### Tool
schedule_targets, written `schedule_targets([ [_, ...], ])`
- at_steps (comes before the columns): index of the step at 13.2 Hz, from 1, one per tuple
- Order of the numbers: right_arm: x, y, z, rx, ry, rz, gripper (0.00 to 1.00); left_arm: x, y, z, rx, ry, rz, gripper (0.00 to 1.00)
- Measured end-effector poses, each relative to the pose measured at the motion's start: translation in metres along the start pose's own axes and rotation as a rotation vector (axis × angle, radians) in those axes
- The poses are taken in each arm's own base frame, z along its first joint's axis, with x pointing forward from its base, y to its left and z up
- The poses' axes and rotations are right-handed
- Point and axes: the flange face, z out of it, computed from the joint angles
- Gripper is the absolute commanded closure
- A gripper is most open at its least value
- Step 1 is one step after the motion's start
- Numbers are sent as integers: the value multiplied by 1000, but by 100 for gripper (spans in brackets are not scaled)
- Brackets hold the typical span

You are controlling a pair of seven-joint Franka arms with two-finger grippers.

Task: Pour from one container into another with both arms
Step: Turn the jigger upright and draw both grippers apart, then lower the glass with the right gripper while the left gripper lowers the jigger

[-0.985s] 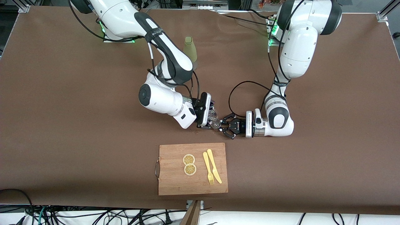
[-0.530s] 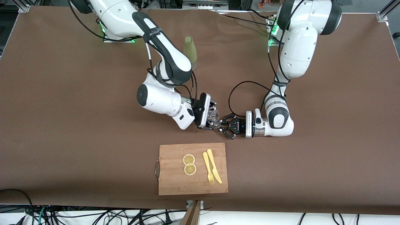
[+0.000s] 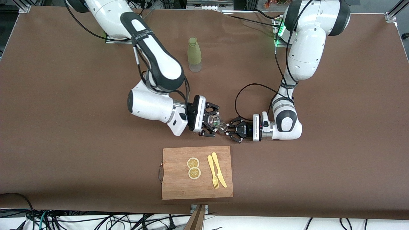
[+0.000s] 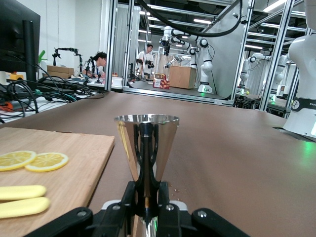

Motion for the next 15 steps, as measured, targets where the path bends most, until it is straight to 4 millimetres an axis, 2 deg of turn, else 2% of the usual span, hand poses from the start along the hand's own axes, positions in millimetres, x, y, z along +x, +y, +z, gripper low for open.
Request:
schedule_targets([
  [2, -16, 18, -26, 65, 7, -25, 100, 0, -5, -18, 10, 23, 5, 100],
  [4, -37, 38, -62, 138, 25, -50, 100, -2, -10, -42, 20, 40, 20, 100],
  [6, -59, 55, -102, 205, 55, -73, 100, -6, -14, -76, 5, 24, 37, 100],
  [9, -98, 77, -159, 258, 102, -118, 100, -8, -16, -140, -23, 25, 39, 100],
  [11, -136, 89, -198, 274, 138, -140, 100, -10, -14, -181, -30, 30, 34, 100],
  [15, -233, 106, -280, 241, 215, -150, 100, -13, 0, -266, -55, 49, 30, 100],
])
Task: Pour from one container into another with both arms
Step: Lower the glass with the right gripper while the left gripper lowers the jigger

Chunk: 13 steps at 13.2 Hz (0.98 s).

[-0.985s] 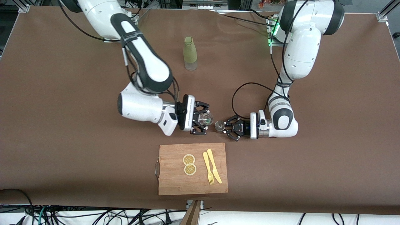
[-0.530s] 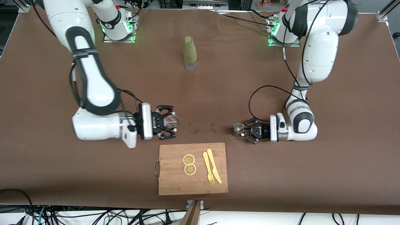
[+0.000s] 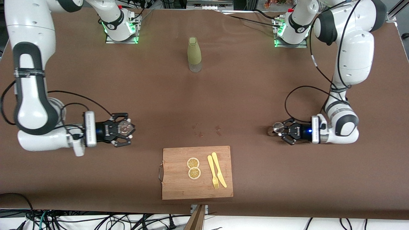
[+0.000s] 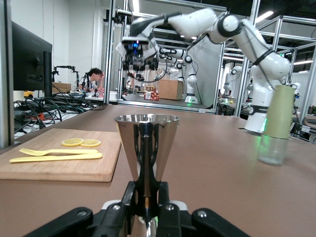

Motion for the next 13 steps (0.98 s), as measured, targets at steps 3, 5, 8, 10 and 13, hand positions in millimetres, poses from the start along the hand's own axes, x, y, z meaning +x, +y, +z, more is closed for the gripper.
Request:
schedule_targets([
  [3, -65, -21, -39, -20, 48, -9, 100, -3, 19, -64, 11, -20, 7, 100],
  [5, -108, -35, -53, -33, 61, -13, 100, -3, 31, -90, 10, -22, 26, 100],
  [8, -170, -54, -57, -48, 91, -34, 100, -7, 43, -111, -3, -29, 74, 100],
  [10, -208, -64, -52, -53, 113, -46, 100, -13, 51, -123, -7, -41, 99, 100],
  [13, -251, -74, -39, -58, 132, -64, 100, -27, 67, -144, -2, -49, 102, 100],
])
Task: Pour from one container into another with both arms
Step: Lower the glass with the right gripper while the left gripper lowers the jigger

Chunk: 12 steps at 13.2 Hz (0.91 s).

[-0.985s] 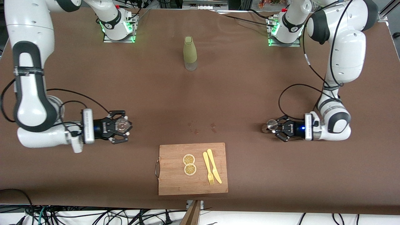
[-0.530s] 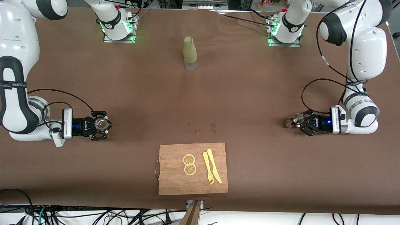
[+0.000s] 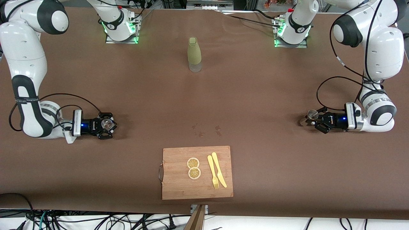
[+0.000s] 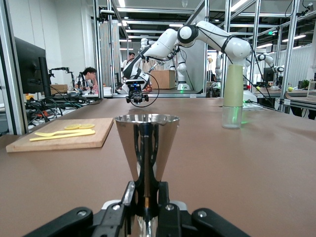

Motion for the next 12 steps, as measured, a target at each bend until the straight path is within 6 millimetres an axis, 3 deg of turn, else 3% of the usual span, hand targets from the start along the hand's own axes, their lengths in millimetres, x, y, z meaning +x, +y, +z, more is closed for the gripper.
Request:
schedule_targets([
  [5, -28, -6, 5, -20, -24, -28, 98, -15, 17, -14, 5, 6, 1, 100],
  [6, -28, -6, 5, -22, -25, -29, 65, -21, 20, -14, 6, 9, -6, 100],
  [7, -28, -6, 5, -22, -26, -29, 1, -27, 24, -14, 8, 11, -12, 100],
  [12, -32, -7, -1, -33, -44, -24, 0, -45, 36, -17, 18, 28, -34, 100],
])
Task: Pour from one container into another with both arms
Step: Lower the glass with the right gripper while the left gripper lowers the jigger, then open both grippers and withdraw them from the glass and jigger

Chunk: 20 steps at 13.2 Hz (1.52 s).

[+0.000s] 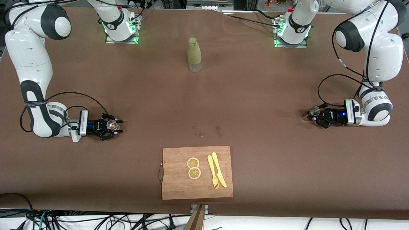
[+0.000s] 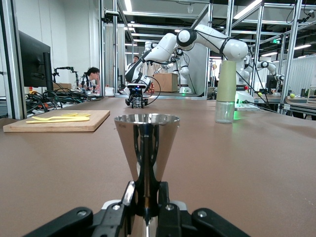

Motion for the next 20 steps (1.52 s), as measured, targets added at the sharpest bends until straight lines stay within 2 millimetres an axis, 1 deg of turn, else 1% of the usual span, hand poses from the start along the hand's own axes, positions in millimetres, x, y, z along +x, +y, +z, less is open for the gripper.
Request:
schedule_targets([
  [1, -1, -1, -3, -2, -5, 3, 0, 0, 1, -1, 2, -2, -1, 70],
  [2, -3, -2, -7, -4, -12, 7, 0, 0, 1, -3, 3, -5, -1, 1],
  [5, -5, -6, -24, -9, -32, 34, 0, -14, 5, -16, 21, -106, -25, 0],
  [7, -1, -8, -42, 0, -71, 76, 0, -14, -1, -24, 21, -163, -29, 0],
  [8, 2, -10, -56, 4, -102, 109, 0, -9, -7, -29, -6, -196, -32, 0],
  [9, 7, -11, -71, 8, -137, 147, 0, 0, -15, -37, -30, -243, -42, 0],
  [10, 16, -12, -86, 11, -174, 189, 0, 16, -25, -49, -52, -300, -73, 0],
  [11, 27, -11, -100, 9, -206, 230, 0, 38, -36, -61, -71, -359, -117, 0],
  [12, 42, -10, -113, 7, -238, 272, 0, 67, -48, -72, -86, -427, -172, 0],
  [14, 76, -6, -129, 14, -294, 368, 0, 141, -69, -87, -74, -573, -319, 0],
  [15, 93, -4, -134, 21, -320, 421, 0, 180, -76, -90, -44, -640, -409, 0],
  [16, 109, -3, -139, 20, -348, 475, 0, 216, -81, -89, -8, -696, -498, 0],
  [17, 127, -1, -143, 12, -379, 535, 0, 250, -85, -83, 36, -745, -592, 0],
  [19, 173, 4, -148, 0, -455, 670, 0, 309, -94, -59, 129, -807, -762, 0],
  [20, 200, 7, -149, -14, -505, 733, 0, 332, -98, -45, 173, -838, -843, 0],
])
